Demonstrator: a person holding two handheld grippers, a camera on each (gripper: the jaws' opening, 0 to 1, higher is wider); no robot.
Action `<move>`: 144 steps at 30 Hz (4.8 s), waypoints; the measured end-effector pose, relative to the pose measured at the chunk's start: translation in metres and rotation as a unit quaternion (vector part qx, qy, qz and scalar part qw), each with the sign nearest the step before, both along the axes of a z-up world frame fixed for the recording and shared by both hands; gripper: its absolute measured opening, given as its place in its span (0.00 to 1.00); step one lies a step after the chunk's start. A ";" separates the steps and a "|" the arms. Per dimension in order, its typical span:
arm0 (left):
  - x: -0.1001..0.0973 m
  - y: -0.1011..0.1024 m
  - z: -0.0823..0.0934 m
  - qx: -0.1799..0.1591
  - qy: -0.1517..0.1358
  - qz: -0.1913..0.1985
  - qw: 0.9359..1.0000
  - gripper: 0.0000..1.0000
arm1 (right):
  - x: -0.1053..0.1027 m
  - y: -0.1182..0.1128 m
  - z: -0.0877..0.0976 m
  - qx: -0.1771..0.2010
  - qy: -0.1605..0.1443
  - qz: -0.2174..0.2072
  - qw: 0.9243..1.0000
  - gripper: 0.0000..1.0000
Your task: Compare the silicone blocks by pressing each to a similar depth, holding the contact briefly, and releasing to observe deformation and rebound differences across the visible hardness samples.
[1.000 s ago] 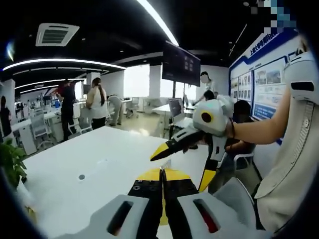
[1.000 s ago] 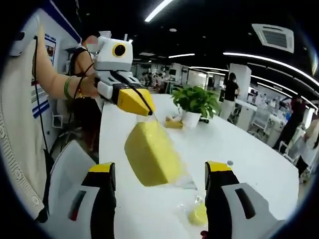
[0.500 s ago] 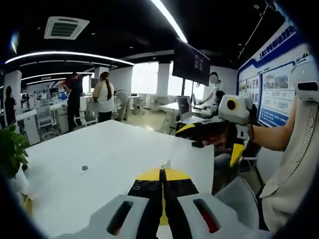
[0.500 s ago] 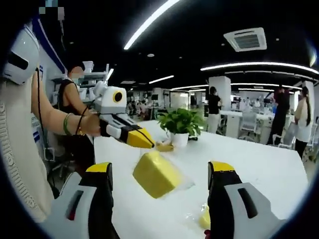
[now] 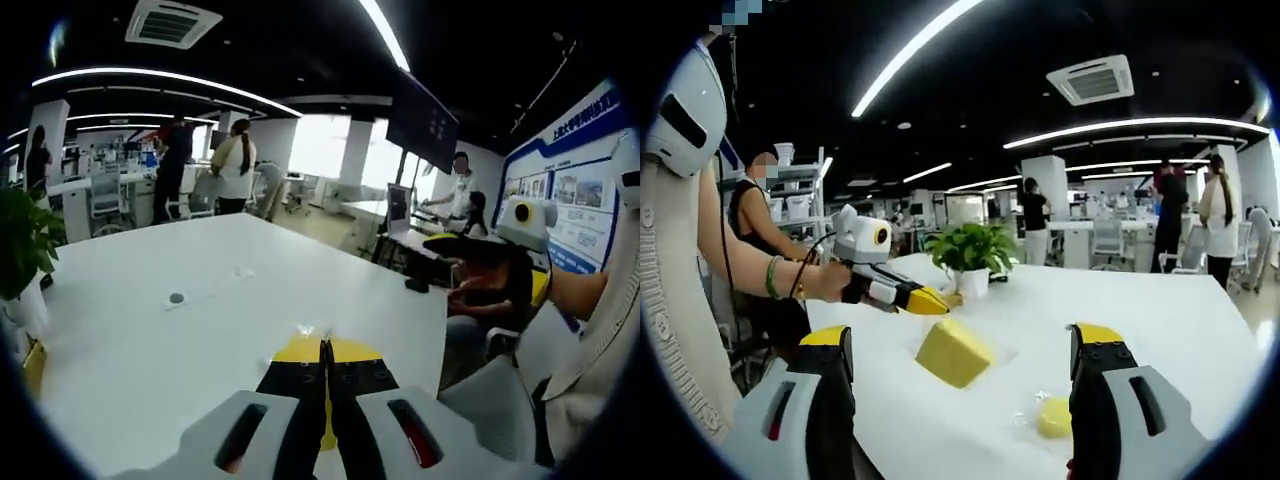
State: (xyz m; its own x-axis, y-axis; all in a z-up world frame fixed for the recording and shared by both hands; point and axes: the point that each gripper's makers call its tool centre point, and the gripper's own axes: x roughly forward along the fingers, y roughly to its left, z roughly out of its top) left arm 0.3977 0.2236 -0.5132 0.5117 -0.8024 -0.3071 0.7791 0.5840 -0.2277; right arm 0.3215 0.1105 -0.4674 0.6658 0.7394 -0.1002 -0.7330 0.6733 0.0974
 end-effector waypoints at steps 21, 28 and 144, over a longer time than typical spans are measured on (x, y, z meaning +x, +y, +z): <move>0.043 0.011 -0.091 -0.071 0.120 0.061 0.988 0.00 | 0.009 -0.024 -0.050 -0.047 0.075 -0.035 0.995 0.78; 0.069 0.047 -0.109 -0.057 0.092 0.126 0.986 0.00 | 0.011 -0.020 -0.059 -0.064 0.090 -0.026 0.994 0.77; -0.045 -0.039 -0.012 -0.032 0.124 0.044 0.991 0.74 | -0.031 -0.124 -0.079 -0.037 0.089 -0.045 0.994 0.77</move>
